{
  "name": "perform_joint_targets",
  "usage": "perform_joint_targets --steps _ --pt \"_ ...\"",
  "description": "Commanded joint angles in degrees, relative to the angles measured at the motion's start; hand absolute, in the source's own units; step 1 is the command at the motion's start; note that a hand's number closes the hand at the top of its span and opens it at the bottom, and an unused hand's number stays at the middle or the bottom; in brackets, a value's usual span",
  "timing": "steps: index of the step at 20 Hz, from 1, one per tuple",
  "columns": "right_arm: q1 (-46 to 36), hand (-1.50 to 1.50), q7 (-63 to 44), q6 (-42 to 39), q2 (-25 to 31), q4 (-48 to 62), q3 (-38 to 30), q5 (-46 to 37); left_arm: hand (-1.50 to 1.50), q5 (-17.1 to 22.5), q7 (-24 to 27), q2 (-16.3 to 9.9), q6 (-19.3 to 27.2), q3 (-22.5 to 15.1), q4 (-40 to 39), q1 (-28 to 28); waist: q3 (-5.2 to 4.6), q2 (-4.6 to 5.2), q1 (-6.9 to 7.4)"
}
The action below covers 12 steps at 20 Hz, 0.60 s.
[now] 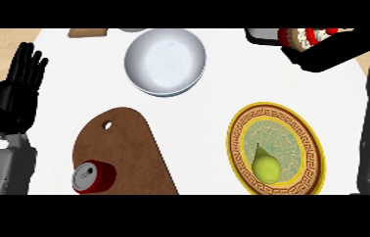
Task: Pick the cupcake from the plate and place it in the bowl
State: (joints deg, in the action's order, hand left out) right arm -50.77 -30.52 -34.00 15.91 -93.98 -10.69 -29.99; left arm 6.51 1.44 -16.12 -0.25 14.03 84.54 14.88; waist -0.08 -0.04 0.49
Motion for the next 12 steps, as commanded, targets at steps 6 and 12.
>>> perform_joint_targets --steps 6,12 --pt "-11.1 1.50 -2.0 6.8 -9.2 18.2 9.0 -5.7 0.00 -0.1 -1.1 -0.3 -0.4 -0.4 1.7 -0.3 0.03 0.31 0.98" --pt "-13.0 1.50 -1.3 16.8 -15.7 30.5 14.8 -9.0 0.00 0.8 0.5 -0.2 -1.9 -0.3 0.7 -0.2 0.00 0.52 1.51"
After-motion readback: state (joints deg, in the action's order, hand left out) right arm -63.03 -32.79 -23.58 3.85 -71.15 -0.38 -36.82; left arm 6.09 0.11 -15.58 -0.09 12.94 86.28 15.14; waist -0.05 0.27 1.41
